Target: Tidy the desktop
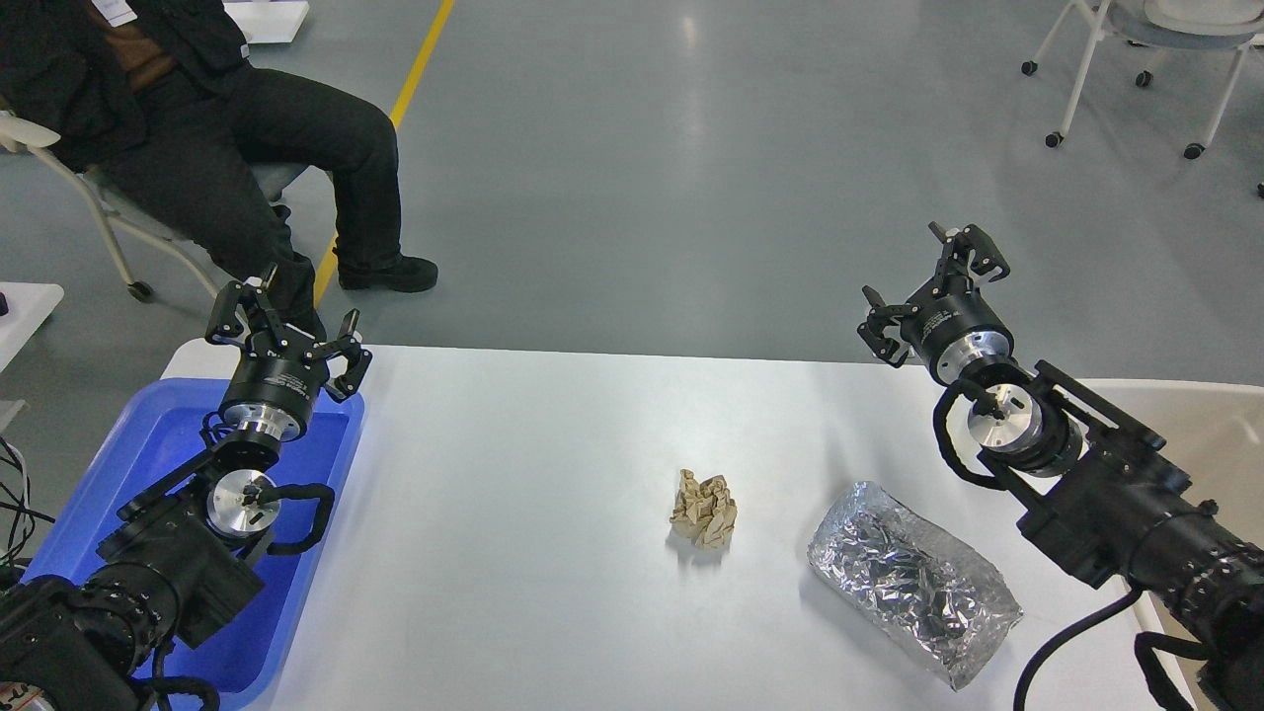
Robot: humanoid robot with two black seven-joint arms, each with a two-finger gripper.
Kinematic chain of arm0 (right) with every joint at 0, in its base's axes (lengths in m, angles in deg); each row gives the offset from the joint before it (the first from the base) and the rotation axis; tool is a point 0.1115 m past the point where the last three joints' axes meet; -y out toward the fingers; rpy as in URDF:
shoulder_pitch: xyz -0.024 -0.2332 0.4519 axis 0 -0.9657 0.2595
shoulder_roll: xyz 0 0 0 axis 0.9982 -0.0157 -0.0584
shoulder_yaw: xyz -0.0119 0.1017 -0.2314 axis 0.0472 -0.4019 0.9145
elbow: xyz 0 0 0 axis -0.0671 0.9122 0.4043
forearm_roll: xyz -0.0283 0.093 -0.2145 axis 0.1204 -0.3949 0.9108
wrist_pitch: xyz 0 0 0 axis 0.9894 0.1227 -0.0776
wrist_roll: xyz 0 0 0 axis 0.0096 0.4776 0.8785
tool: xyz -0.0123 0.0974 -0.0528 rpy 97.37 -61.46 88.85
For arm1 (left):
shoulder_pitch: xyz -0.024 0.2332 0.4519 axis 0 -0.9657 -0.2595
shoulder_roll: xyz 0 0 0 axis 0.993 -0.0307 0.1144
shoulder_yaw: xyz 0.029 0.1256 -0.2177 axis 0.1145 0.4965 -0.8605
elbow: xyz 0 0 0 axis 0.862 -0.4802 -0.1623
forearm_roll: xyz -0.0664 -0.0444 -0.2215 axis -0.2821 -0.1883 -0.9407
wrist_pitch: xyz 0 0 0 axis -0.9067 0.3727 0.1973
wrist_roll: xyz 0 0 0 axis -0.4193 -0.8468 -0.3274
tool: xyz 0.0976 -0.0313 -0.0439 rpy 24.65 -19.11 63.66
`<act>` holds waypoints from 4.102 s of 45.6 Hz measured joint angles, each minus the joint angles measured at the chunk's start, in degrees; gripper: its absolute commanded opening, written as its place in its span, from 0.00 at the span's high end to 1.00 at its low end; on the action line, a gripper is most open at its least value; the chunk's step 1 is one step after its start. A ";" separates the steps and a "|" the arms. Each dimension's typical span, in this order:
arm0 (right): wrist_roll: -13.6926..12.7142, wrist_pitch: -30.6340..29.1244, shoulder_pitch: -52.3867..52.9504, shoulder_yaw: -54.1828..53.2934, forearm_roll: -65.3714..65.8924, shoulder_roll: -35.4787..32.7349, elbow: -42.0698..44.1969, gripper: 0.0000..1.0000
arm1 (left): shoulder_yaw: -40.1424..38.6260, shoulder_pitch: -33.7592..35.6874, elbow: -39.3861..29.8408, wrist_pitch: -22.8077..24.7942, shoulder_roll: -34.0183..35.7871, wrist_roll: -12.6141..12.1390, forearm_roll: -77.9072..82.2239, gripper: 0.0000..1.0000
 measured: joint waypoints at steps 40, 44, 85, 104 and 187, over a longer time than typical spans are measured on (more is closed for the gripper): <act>0.81 -1.72 12.75 31.32 29.80 -13.02 -1.66 0.00 | -0.08 0.09 -0.03 0.08 -0.01 0.00 0.00 0.00; 2.50 -1.79 15.12 38.11 32.70 -15.00 -1.36 0.00 | -0.08 0.09 0.00 0.09 0.00 0.00 0.00 0.00; 9.66 3.38 15.21 60.86 58.53 -17.97 9.32 0.00 | -0.08 0.01 0.00 0.00 -0.01 0.00 0.00 0.00; 9.73 6.29 11.80 61.20 69.97 -14.70 13.57 0.00 | -0.02 0.02 0.00 0.00 -0.01 0.00 0.00 0.00; 12.78 12.88 9.16 62.62 79.12 -11.70 20.50 0.04 | 0.00 0.00 0.00 -0.09 -0.01 0.00 0.00 0.00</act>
